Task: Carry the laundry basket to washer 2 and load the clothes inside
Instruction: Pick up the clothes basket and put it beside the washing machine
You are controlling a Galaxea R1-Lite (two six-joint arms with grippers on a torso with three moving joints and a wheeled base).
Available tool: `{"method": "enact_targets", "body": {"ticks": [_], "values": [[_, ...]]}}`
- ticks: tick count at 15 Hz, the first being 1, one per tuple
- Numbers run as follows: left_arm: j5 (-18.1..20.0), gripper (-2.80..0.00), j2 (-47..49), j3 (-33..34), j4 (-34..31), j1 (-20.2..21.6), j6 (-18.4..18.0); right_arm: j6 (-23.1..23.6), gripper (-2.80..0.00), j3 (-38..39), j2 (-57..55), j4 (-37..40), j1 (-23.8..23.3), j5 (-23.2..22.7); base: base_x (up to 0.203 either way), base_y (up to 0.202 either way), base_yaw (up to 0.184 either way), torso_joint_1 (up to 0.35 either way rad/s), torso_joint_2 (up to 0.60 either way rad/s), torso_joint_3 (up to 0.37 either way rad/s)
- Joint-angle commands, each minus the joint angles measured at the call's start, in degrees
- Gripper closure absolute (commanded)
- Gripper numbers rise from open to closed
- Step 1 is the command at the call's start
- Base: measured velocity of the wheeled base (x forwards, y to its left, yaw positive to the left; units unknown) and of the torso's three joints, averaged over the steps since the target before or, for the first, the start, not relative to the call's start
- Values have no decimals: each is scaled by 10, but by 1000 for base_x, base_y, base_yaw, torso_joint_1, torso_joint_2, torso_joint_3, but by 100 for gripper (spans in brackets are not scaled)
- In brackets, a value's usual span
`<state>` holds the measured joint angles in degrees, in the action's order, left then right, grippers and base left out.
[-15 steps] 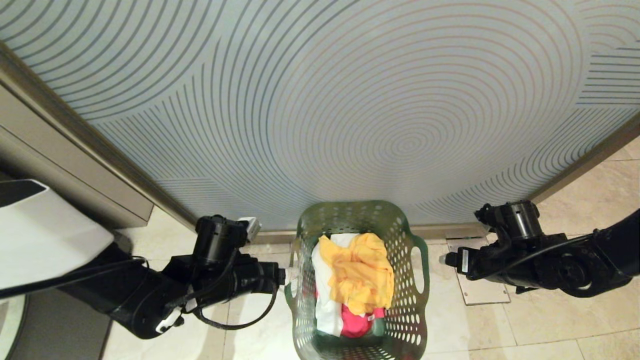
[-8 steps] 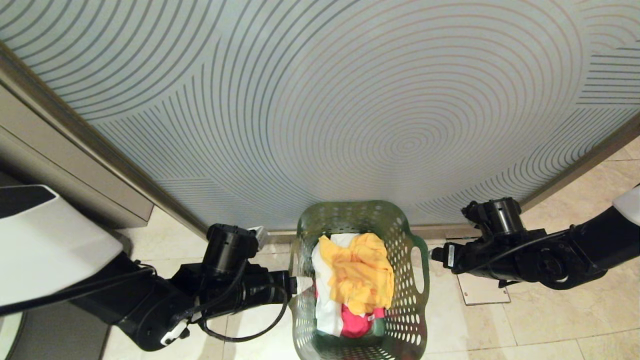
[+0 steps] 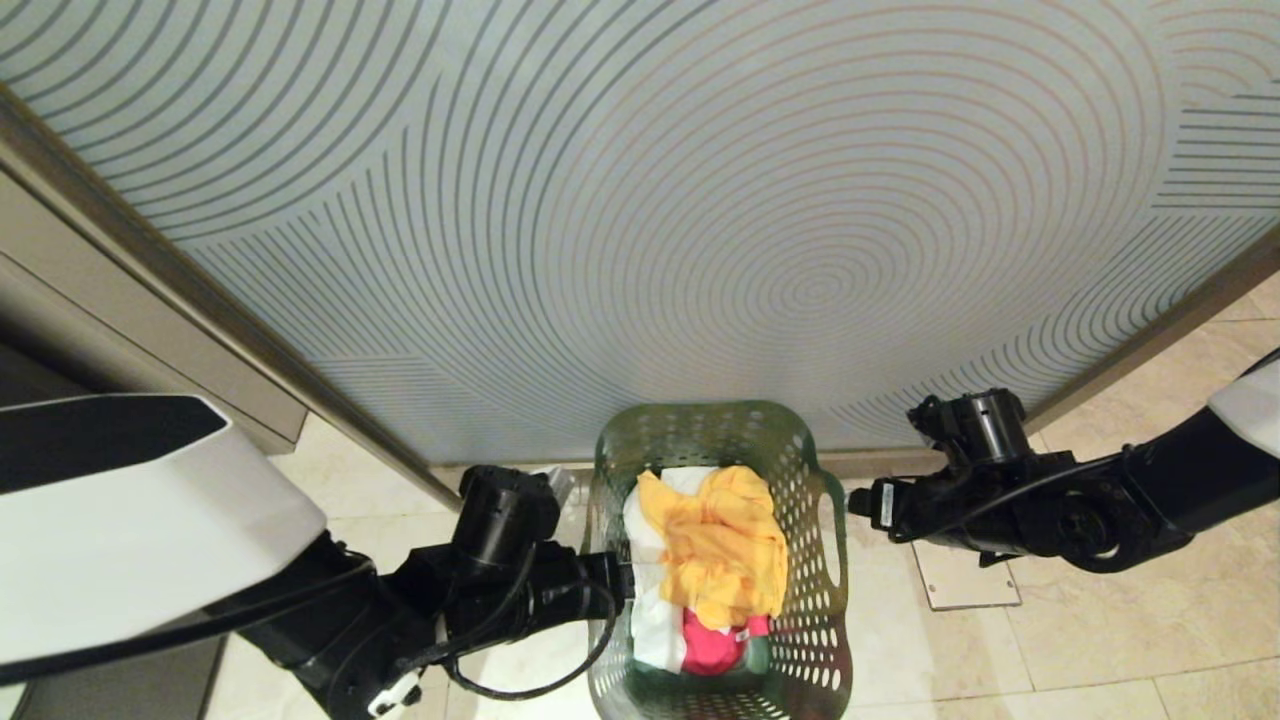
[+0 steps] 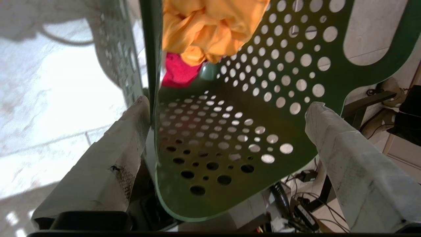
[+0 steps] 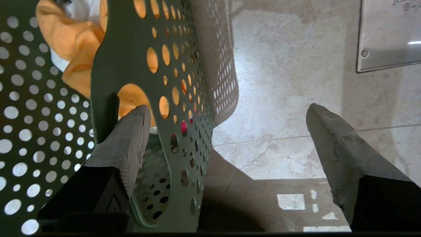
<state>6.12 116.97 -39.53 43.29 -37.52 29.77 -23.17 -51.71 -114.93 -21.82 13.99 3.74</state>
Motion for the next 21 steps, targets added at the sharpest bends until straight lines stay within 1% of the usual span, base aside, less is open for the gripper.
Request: {"method": "enact_targets", "body": {"ticks": [1, 3, 7, 11, 14, 16, 18, 21], "values": [[0, -280, 22, -3, 14, -8, 1, -1, -280, 0, 1, -2, 6, 0, 0, 0, 0, 0, 0, 0], [-1, -280, 31, -8, 18, -12, 2, -2, -280, -2, 1, -2, 16, -1, 0, 0, 0, 0, 0, 0], [-2, -280, 51, -49, 19, -12, 1, -7, -280, -3, 11, 0, 32, 0, 0, 0, 0, 0, 0, 0], [-2, -280, 58, -53, 19, -18, 1, -7, -280, -5, 45, 43, 36, 1, 0, 0, 0, 0, 0, 0], [-3, -280, 66, -66, 18, -21, 1, -8, -280, 2, 98, 124, 36, 1, 0, 0, 0, 0, 0, 0], [-3, -280, 66, -68, 17, -22, 1, -10, -280, 9, 130, 148, 36, 0, 0, 0, 0, 0, 0, 0], [-3, -280, 66, -68, 17, -28, 1, -10, -280, 3, 131, 147, 36, 0, 0, 0, 0, 0, 0, 0], [-3, -280, 66, -68, 17, -31, 1, -11, -280, -4, 99, 133, 35, -12, 0, 0, 0, 0, 0, 0]]}}
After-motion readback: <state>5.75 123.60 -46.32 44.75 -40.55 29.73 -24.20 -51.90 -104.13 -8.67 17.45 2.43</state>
